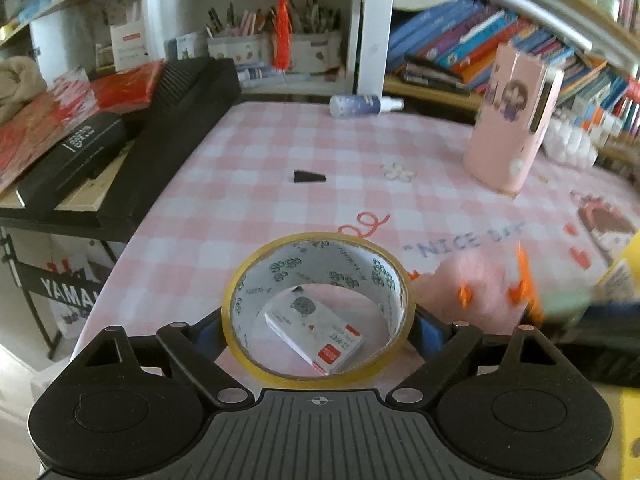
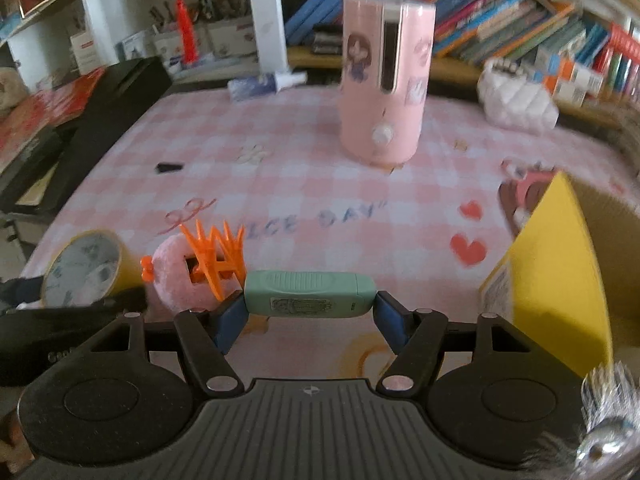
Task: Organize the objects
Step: 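Reach the left gripper to the yellow tape roll while the right approaches the mint-green object, then close the left gripper on the tape roll rim while the right grips the mint-green object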
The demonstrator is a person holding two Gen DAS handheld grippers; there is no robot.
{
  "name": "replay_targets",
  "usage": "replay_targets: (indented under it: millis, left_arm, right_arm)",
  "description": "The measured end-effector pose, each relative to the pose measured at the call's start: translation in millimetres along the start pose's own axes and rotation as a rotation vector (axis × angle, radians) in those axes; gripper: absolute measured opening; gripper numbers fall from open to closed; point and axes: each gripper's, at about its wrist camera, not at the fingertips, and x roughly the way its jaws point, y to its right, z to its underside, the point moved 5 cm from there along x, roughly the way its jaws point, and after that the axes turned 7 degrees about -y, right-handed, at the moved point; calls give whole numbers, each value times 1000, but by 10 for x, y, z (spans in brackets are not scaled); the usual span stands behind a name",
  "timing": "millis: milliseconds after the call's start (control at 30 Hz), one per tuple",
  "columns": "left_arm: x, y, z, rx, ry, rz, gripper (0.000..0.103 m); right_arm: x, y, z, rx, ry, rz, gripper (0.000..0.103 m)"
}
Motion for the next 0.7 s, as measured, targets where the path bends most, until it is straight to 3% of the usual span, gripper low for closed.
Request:
replay_targets:
  millis: [167, 233, 400, 700]
  left_arm:
    - [-248, -1, 7, -9, 52, 37, 91]
    - [-346, 8, 24, -4, 74, 43, 91]
    - [-524, -9, 100, -4, 98, 55, 91]
    - [-804, -96, 247, 8, 133, 68, 91]
  right_arm:
    - [28, -20, 179, 3, -60, 31, 66]
    - [-79, -11, 196, 18, -9, 44, 66]
    - [-513, -97, 176, -21, 232, 86, 66]
    - [-659, -167, 319, 0, 219, 78, 66]
